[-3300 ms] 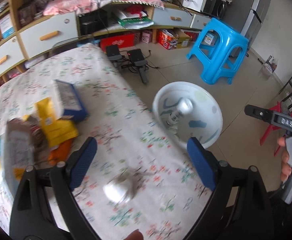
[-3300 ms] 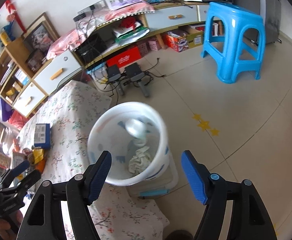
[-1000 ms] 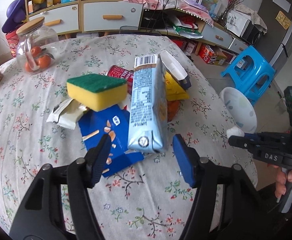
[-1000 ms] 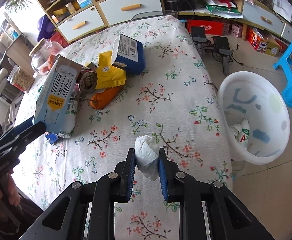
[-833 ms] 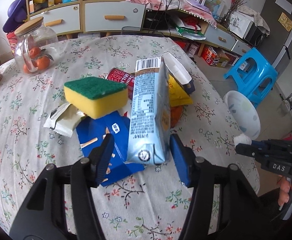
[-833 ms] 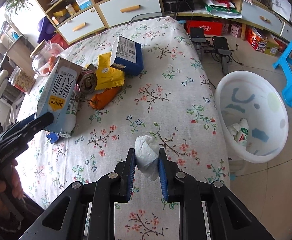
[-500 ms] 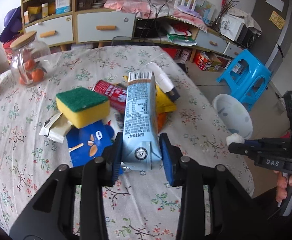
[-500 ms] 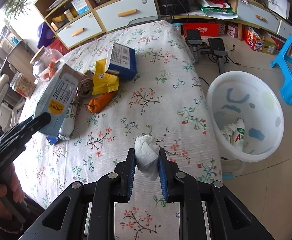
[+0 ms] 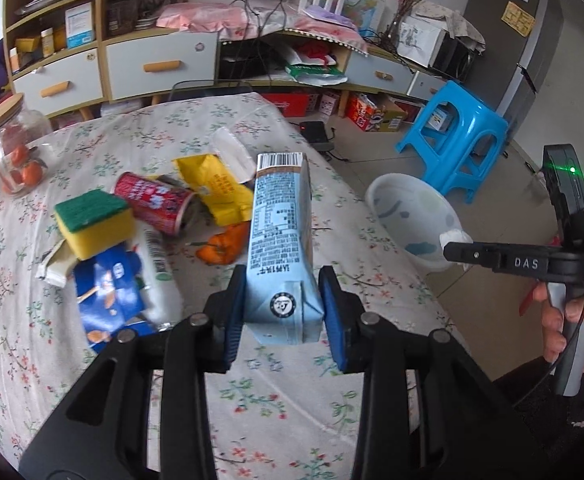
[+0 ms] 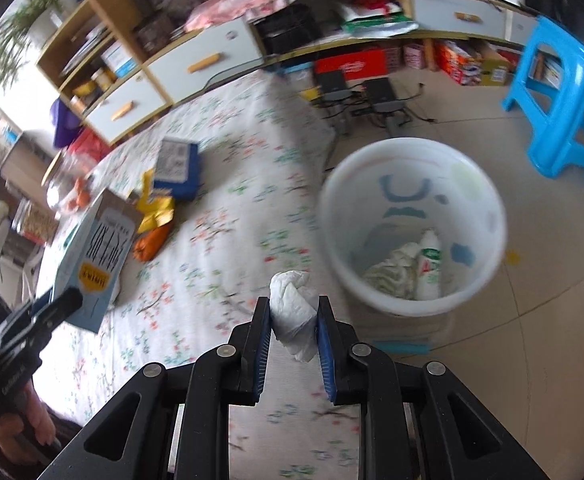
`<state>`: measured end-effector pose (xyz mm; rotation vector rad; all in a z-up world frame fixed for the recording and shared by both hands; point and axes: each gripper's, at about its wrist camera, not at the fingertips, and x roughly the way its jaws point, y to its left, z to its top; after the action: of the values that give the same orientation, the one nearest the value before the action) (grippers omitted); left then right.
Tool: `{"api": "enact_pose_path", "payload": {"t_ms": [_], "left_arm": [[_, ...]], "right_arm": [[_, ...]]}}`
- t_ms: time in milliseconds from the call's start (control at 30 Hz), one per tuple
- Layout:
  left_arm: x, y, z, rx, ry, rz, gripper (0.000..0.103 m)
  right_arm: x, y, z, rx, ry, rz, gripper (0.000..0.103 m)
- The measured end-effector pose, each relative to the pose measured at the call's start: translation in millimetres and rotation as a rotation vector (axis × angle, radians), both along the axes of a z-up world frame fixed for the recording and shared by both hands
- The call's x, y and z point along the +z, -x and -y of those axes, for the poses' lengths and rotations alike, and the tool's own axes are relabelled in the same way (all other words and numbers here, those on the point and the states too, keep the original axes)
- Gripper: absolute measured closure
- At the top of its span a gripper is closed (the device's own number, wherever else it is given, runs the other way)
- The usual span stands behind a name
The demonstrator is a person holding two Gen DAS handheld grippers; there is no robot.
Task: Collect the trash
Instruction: 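Drop the carton into the bin with the left tool while the right tool carries the tissue there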
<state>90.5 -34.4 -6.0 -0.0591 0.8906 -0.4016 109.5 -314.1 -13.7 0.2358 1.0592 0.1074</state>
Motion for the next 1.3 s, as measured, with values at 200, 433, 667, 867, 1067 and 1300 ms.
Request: {"api": "enact_pose_path", "payload": {"t_ms": [200,433,667,867,1067,1300], "left_arm": [[0,-7,37,-0.067,0.011,-0.007,0.066],[-7,-23,88,-0.145,0.02,-0.033,0.066],[-17,-39,134,-0.207,0.035,-0.031,0.065],[-31,-48,148,-0.232,0.054,0.013,0.023],[-35,-51,136,-0.177,0.048,-0.013,0.022],[-35,-49,121,-0.127,0.031,-0.056,0.02]], "right_arm": [[-1,7,45,-0.097,-0.013,-0.003,0.081],[-8,16,76,-0.149,-0.021,-0.021,0.081],[-13,17,103,-0.203,-0.041,-0.034,0.081],[-15,15,111,-0.219,-0.046,-0.039,0.081],[-14,11,109,-0.223,-0.046,-0.038,0.081],[-11,-1,99,-0.215,-0.032,-0.032,0.081]]}}
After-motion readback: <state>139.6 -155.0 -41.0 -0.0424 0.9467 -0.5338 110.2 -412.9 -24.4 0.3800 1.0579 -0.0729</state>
